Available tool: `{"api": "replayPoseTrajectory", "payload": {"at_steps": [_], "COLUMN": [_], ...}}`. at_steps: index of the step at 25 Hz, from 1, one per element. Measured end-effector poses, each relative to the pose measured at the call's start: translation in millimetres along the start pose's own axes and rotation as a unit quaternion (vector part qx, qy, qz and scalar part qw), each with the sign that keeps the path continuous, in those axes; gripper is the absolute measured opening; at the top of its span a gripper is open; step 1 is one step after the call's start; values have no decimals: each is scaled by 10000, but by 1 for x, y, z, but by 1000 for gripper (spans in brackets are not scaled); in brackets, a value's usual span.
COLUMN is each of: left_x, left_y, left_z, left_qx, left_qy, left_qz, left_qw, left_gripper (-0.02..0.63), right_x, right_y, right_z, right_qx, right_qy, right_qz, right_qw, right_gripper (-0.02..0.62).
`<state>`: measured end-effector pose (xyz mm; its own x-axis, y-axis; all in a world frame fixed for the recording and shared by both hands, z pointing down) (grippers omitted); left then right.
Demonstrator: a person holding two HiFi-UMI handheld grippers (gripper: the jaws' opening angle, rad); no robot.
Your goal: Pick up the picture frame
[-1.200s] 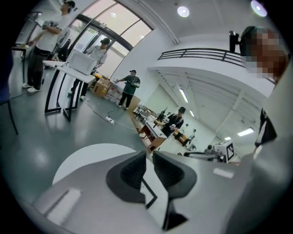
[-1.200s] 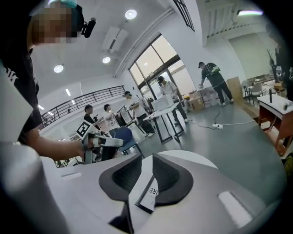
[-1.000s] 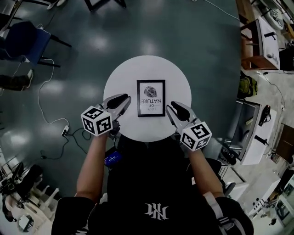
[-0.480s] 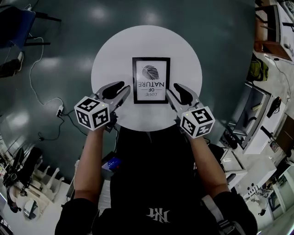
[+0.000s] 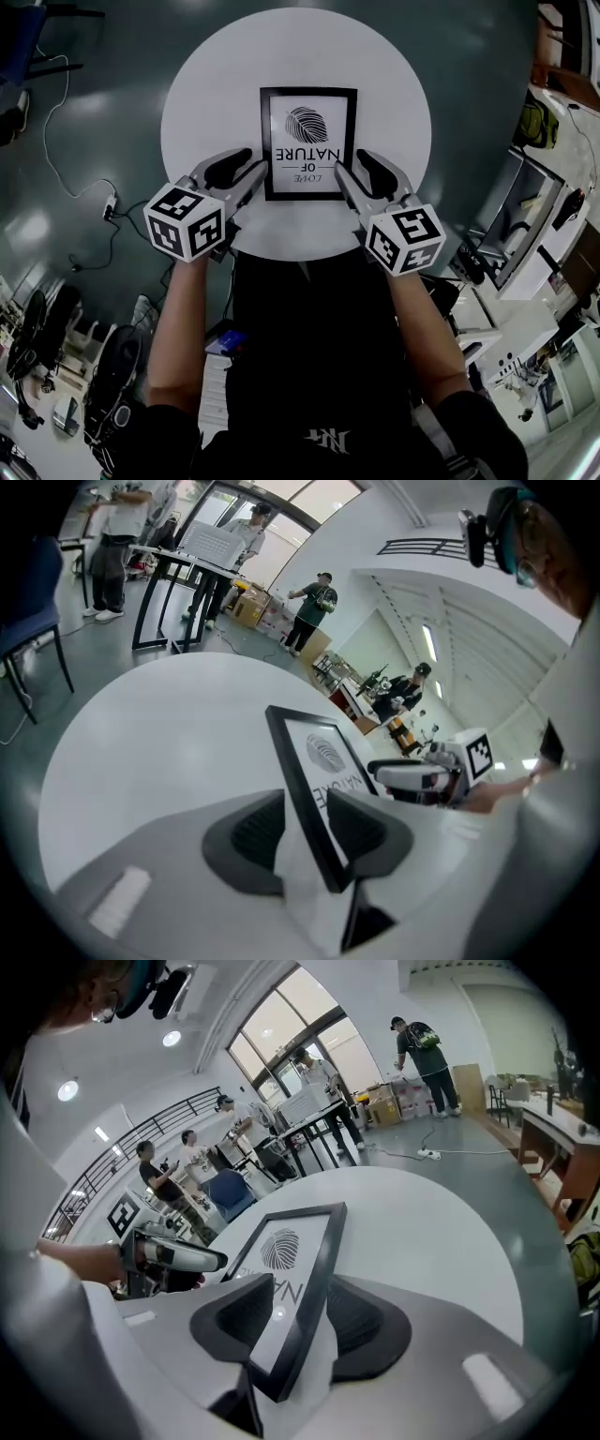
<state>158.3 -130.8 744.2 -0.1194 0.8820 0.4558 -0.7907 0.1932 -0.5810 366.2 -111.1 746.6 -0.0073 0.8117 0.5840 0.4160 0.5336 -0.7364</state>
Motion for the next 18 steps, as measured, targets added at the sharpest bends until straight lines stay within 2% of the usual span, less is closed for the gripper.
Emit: {"api": "replayPoseTrajectory", "payload": {"at_steps": [10, 18], "left_x": [7, 5], "left_y": [-13, -17], "left_z": [-3, -1], "left_qx": [-66, -189], "left_qy": [61, 25], "left_qz": [281, 267], "left_qw": [9996, 9995], "left_gripper": [146, 129], "right_x": [11, 15], "right_y": [-9, -11], "right_z": [0, 3], "right_qx": [354, 652], "right_qy": [136, 440], "right_qz": [180, 143], "right_qw": [9991, 9968], "right_gripper": [161, 127]}}
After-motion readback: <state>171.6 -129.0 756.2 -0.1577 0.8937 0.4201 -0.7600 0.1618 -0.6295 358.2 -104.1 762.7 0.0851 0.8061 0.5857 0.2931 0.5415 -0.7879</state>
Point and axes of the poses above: the fingertips, and each gripper's own axes: y backward along the fingers, z to its left, x out of its underside, the point moved 5 cm from there along y, backward along the fingers, and after that the axes turned 10 degrees about x, right-handed, at the moved point
